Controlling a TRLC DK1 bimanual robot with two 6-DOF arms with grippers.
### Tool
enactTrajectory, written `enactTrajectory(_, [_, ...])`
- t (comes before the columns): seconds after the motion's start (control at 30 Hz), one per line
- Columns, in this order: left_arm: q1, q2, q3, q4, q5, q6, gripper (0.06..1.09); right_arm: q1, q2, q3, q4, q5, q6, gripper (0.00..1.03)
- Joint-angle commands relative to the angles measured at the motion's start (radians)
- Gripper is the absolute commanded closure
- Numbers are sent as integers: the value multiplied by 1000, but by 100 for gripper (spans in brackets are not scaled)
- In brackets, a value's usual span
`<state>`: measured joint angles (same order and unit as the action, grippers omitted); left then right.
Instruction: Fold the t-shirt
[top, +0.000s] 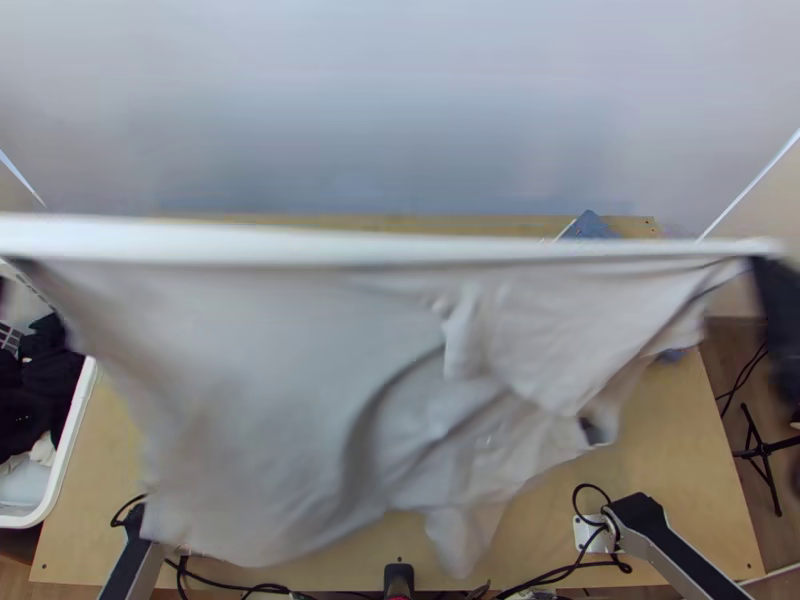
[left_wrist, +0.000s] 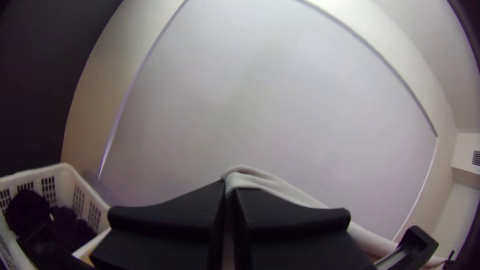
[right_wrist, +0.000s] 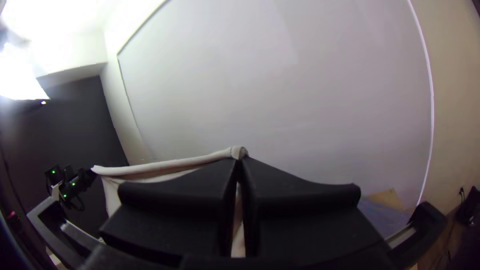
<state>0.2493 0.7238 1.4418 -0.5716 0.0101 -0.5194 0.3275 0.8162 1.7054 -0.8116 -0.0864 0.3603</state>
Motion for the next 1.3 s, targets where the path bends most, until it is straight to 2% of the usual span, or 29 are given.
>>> enactTrajectory(0.0, [-22, -233, -551, -56, 94, 42, 105, 44, -126, -550, 42, -6, 34, 100])
enactTrajectory(0.1, [-31, -290, -755, -40, 105, 110, 105, 81, -140, -834, 187, -6, 42, 100])
enactTrajectory(0.2, [-45, -251, -831, 18, 105, 142, 105, 125, -103, -1009, 361, -4, 42, 100])
enactTrajectory(0.4, [-76, -17, -870, 279, 102, 168, 105, 122, 104, -1075, 565, -4, 52, 100])
enactTrajectory(0.57, [-74, 232, -808, 487, 94, 197, 105, 105, 241, -1049, 690, -1, 45, 100])
enactTrajectory(0.67, [-59, 434, -716, 552, 85, 202, 105, 58, 351, -1003, 749, 1, 42, 100])
enactTrajectory(0.93, [-45, 824, -468, 585, 62, 220, 105, -71, 715, -777, 776, 1, 45, 100])
enactTrajectory(1.27, [-64, 1112, -239, 585, 37, 229, 105, -93, 1009, -509, 775, 34, 43, 100])
